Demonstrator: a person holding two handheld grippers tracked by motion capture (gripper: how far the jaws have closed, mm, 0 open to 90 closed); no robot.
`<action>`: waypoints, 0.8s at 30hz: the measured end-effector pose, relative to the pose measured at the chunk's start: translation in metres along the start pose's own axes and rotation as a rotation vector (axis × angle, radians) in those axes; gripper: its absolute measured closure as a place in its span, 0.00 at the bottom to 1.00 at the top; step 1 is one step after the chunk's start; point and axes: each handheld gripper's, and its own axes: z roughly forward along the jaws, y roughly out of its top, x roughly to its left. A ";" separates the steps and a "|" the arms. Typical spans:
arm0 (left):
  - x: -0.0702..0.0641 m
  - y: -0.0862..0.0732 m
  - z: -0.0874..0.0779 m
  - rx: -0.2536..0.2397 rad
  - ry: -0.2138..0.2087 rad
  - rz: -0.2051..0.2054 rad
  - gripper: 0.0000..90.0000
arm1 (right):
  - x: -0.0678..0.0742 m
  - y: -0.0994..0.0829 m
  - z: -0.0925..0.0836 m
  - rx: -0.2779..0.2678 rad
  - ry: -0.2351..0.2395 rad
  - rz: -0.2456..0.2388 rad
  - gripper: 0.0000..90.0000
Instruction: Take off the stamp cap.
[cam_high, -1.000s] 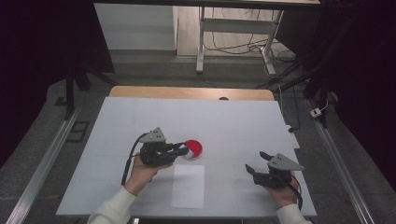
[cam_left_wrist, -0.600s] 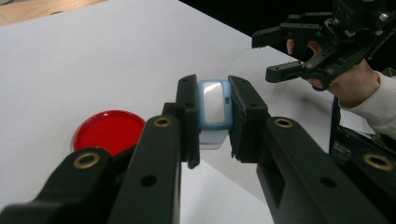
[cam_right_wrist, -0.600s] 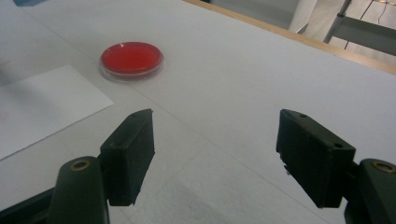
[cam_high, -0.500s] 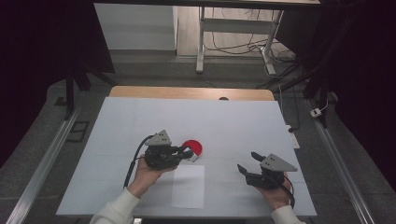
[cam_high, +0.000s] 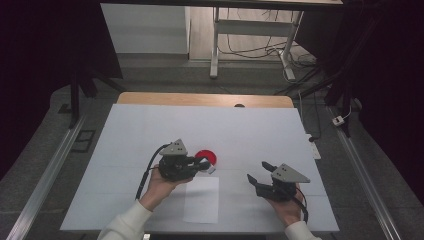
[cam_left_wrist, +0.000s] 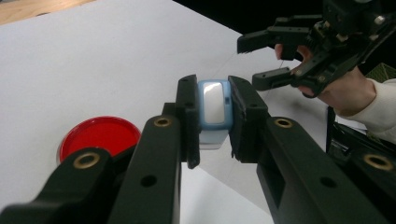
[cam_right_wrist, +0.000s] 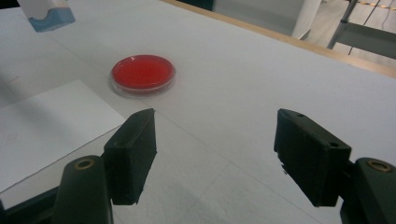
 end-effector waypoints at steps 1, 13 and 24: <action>0.000 0.000 0.000 -0.001 -0.002 0.000 0.83 | 0.002 0.000 0.002 0.005 0.004 -0.002 0.33; 0.001 0.000 -0.001 -0.009 0.000 -0.003 0.83 | 0.023 0.007 0.030 0.030 0.054 -0.060 0.33; 0.002 -0.001 0.001 -0.001 0.007 -0.003 0.83 | 0.042 0.013 0.044 0.029 0.081 -0.104 0.33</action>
